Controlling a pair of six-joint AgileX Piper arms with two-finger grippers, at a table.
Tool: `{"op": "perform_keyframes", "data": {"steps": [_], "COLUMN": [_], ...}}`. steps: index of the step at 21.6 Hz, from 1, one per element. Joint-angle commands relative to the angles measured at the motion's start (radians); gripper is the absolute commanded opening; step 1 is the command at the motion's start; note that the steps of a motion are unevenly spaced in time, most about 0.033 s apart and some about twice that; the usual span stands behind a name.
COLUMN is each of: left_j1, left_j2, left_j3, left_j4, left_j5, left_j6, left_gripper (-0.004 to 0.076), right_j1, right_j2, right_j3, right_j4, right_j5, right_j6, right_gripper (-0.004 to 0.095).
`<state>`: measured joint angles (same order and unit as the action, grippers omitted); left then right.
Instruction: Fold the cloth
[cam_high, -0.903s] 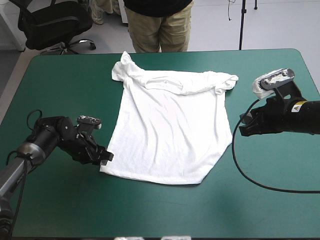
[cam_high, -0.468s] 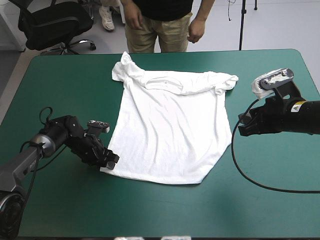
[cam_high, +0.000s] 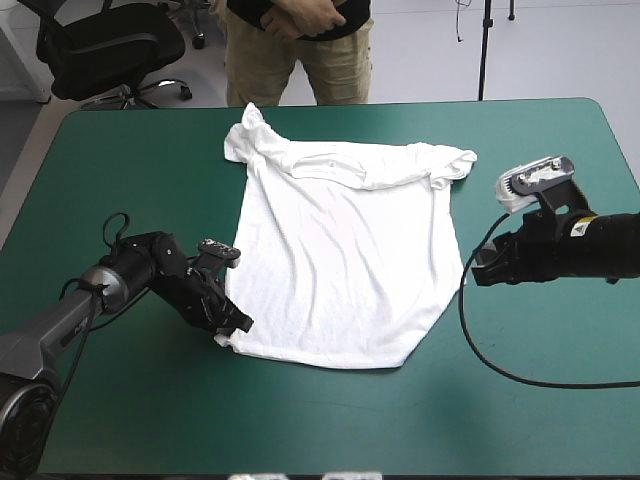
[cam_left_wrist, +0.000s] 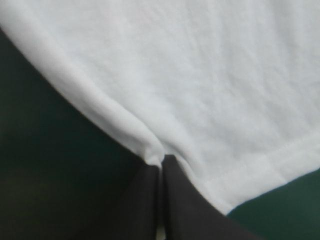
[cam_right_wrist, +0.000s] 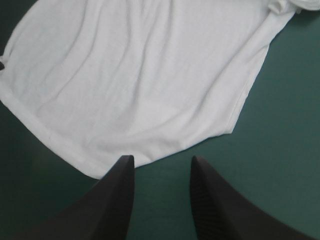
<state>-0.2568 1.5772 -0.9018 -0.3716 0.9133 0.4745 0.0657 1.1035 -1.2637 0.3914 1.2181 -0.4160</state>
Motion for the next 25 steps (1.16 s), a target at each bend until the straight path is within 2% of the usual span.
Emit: {"op": "perform_keyframes", "data": {"steps": [1,3,6,10,17,18,22,25], "left_j1": [-0.018,-0.018,-0.018,-0.018,-0.018,-0.018,-0.018,-0.018], "left_j2": [0.001,-0.005,-0.007,-0.007,-0.007,-0.007,-0.013,-0.029], "left_j3": [0.005,0.001,-0.002,-0.002,-0.002,-0.002,-0.002,-0.003], "left_j4": [0.013,0.047,0.075,0.076,0.088,0.088,0.089,0.089], "left_j5": [-0.051,-0.053,-0.057,-0.056,-0.052,-0.052,-0.065,-0.088], "left_j6": [-0.045,-0.063,-0.087,-0.089,-0.1,-0.103,-0.103,-0.107], "left_gripper": [-0.0017,-0.0017,-0.0017,-0.0017,-0.0017,-0.0017,-0.0017,-0.0017], "right_j1": [0.04,0.116,0.236,0.25,0.25,0.25,0.25,0.25], "right_j2": [-0.011,-0.001,0.081,0.237,0.427,0.442,0.468,0.464], "right_j3": [0.071,0.182,0.32,0.332,0.332,0.332,0.328,0.316], "right_j4": [-0.007,-0.057,-0.198,-0.195,-0.171,-0.158,-0.098,-0.088], "right_j5": [-0.094,-0.179,-0.316,-0.419,-0.563,-0.582,-0.572,-0.54], "right_j6": [-0.011,0.035,0.153,0.181,0.224,0.224,0.193,0.113], "right_gripper": [0.0347,0.0351,0.0417,0.0546,0.0553,0.0534,0.0318,0.0014]}}
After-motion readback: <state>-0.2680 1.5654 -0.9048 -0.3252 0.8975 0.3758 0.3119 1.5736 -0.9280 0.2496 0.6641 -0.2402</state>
